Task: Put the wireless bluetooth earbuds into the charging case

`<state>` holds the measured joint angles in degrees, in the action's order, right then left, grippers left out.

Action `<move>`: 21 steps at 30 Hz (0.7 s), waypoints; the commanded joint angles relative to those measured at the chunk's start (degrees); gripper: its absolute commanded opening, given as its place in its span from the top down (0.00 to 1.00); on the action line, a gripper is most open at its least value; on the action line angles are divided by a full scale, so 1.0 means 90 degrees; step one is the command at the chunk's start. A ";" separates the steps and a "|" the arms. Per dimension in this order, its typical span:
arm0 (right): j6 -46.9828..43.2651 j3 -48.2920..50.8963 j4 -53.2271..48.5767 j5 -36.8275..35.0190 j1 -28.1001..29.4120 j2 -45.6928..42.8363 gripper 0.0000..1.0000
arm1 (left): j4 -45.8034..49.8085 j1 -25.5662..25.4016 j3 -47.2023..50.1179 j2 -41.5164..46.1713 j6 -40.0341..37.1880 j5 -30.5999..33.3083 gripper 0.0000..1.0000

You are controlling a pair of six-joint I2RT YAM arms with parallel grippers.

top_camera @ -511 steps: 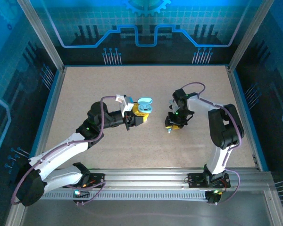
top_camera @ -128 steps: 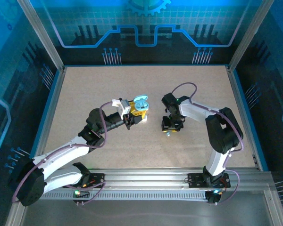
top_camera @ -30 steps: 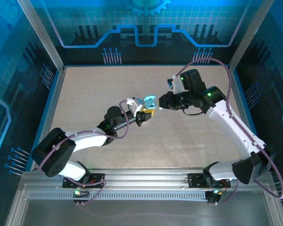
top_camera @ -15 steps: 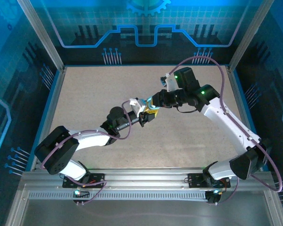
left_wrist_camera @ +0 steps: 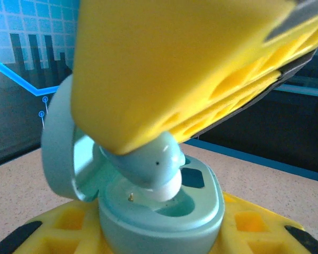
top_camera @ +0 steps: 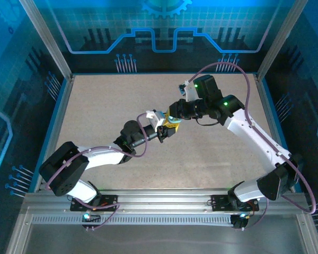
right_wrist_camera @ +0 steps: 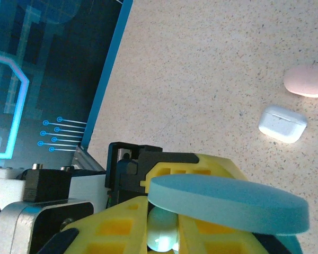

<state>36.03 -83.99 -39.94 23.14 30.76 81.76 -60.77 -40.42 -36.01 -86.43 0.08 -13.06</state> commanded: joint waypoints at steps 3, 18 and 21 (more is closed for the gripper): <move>-0.0024 0.0098 0.0027 -0.0234 0.0087 -0.0012 0.81 | -0.0495 -0.0068 -0.0208 -0.0027 0.0141 0.0129 0.63; -0.0039 0.0205 -0.0042 0.0066 0.0156 -0.0060 0.80 | -0.0741 -0.0072 -0.0219 -0.0064 0.0188 0.0411 0.63; -0.0077 0.0175 -0.0113 0.0025 0.0163 -0.0027 0.78 | -0.0747 -0.0077 -0.0222 -0.0064 0.0187 0.0403 0.63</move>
<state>36.01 -83.09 -39.35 23.00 31.24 81.76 -62.81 -40.58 -36.07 -87.07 1.41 -10.68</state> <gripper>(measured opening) 0.210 0.374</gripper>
